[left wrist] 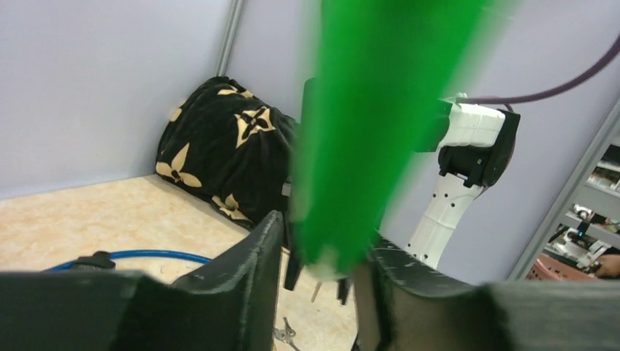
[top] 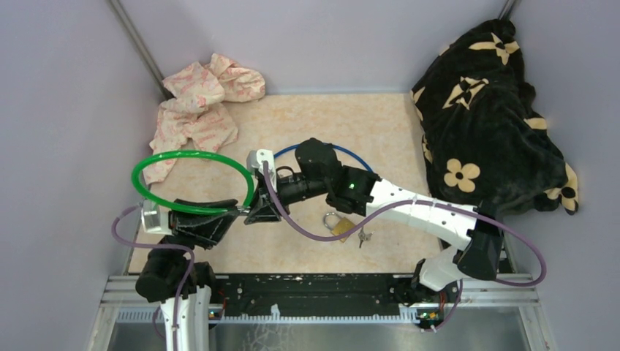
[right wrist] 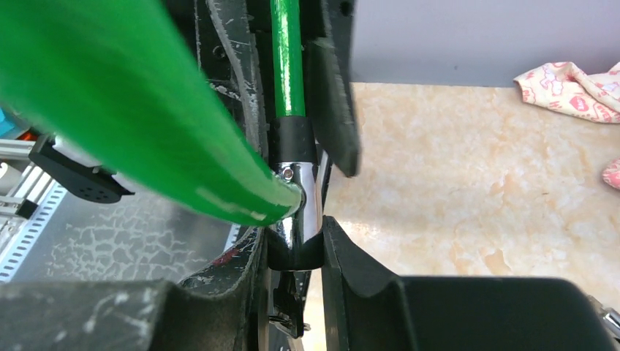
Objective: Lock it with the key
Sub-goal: Lock the lock.
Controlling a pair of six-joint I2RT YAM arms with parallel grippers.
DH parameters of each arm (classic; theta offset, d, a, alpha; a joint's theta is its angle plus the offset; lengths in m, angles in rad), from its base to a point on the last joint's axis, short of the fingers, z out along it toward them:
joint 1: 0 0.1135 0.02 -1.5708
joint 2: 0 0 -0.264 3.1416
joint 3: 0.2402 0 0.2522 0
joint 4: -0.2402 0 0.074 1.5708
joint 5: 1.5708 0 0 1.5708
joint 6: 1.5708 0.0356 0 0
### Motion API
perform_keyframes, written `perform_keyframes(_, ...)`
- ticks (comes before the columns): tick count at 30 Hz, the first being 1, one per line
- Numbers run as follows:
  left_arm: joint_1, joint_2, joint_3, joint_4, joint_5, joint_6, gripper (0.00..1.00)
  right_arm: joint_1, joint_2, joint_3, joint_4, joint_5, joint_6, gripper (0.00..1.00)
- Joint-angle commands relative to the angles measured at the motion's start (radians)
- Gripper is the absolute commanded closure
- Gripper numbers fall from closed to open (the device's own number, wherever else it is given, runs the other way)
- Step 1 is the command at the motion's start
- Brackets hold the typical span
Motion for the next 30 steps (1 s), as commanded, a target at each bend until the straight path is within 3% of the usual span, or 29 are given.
perform_keyframes(1,-0.001,-0.01,-0.003,0.09,0.023,-0.027,0.66,-0.003,-0.037,0.098,0.0,-0.02,-0.051,1.0)
perform_keyframes(4,-0.001,-0.009,-0.002,0.116,0.022,-0.037,0.99,-0.001,-0.025,0.115,-0.005,-0.028,-0.052,1.0)
perform_keyframes(8,-0.002,-0.009,0.008,0.121,-0.008,-0.038,1.0,0.001,-0.021,0.124,-0.003,-0.041,-0.045,1.0)
perform_keyframes(9,-0.001,-0.009,0.012,0.11,-0.022,-0.038,1.0,0.0,-0.02,0.127,-0.009,-0.046,-0.045,0.93)
perform_keyframes(12,-0.002,-0.009,0.027,0.084,-0.073,-0.038,1.0,-0.007,-0.051,0.106,-0.013,-0.045,-0.062,0.19)
perform_keyframes(13,-0.004,-0.01,0.031,0.084,-0.091,-0.037,1.0,-0.012,-0.073,0.079,0.005,-0.025,-0.062,0.08)
perform_keyframes(17,-0.003,-0.009,0.041,0.094,-0.123,-0.034,1.0,-0.042,-0.173,-0.075,0.103,0.096,-0.053,0.06)
perform_keyframes(21,-0.003,-0.009,0.037,0.077,-0.123,-0.026,1.0,-0.002,-0.276,-0.252,0.324,0.291,-0.094,0.16)
perform_keyframes(26,-0.002,-0.009,0.035,0.059,-0.123,-0.011,1.0,0.159,-0.44,-0.513,0.657,0.601,-0.375,0.2)
perform_keyframes(30,-0.001,-0.009,0.032,0.054,-0.125,-0.006,1.0,0.279,-0.435,-0.553,0.707,0.785,-0.584,0.24)
